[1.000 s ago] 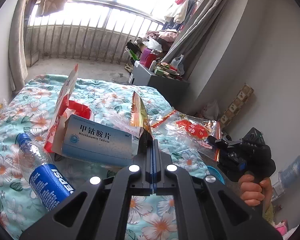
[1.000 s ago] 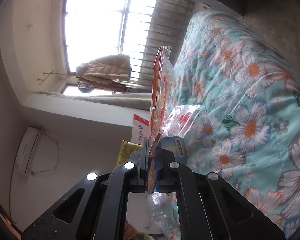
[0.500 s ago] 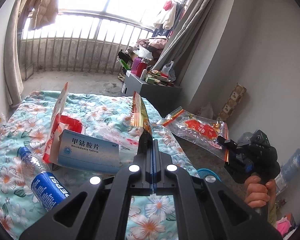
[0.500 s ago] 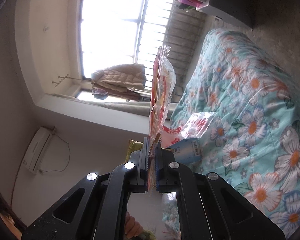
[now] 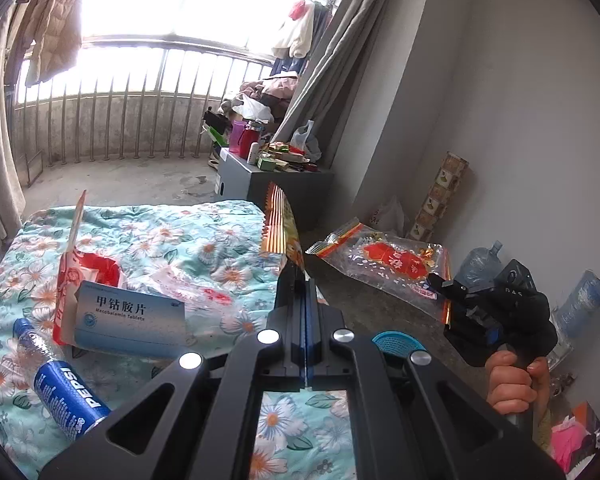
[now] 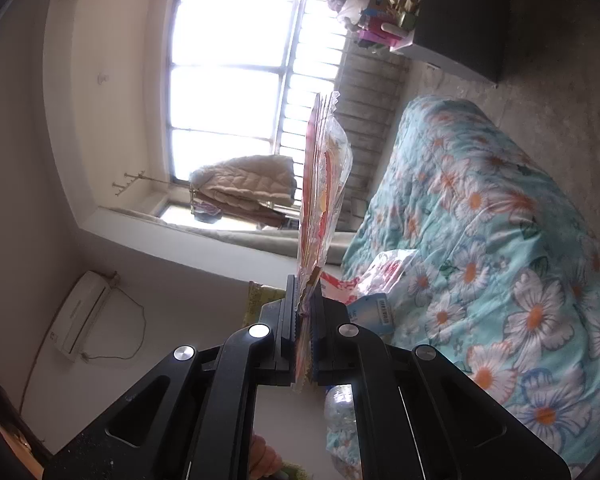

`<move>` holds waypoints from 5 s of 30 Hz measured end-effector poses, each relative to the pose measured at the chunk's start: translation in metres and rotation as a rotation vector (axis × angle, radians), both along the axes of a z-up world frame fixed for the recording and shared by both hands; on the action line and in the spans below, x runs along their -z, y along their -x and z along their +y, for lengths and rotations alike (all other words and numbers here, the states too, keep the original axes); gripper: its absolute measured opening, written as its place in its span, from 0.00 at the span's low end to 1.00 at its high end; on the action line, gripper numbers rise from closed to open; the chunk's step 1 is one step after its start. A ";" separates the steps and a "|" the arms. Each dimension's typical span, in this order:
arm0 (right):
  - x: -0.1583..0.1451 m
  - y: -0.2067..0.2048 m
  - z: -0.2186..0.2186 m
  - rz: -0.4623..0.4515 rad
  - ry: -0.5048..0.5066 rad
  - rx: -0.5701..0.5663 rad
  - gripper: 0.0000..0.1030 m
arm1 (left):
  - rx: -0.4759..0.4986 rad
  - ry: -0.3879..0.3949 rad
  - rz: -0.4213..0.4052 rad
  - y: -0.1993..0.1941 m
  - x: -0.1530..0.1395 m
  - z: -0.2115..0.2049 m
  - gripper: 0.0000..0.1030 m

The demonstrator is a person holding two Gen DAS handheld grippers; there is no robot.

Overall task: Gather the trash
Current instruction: 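Carry the snack bag and striped wrapper to the blue wastebasket and release both, then move both tools back over the bed toward the medicine box, then grasp the small clear plastic bag with the right gripper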

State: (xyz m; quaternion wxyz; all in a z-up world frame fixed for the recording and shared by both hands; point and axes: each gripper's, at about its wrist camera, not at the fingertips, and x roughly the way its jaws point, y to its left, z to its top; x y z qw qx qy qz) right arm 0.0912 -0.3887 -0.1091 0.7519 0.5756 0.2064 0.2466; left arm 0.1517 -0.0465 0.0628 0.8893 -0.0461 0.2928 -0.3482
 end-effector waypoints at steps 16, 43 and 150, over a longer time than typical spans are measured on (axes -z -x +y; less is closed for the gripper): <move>0.014 0.049 -0.065 0.029 0.001 0.175 0.04 | 0.202 -0.026 0.005 0.000 0.007 -0.098 0.00; 0.141 0.125 -0.200 0.665 0.326 0.679 0.04 | 0.555 -0.304 0.282 -0.006 0.156 -0.397 0.00; 0.075 -0.203 0.125 0.464 0.134 -0.255 0.12 | -0.227 -0.165 -0.114 0.041 0.045 0.130 0.83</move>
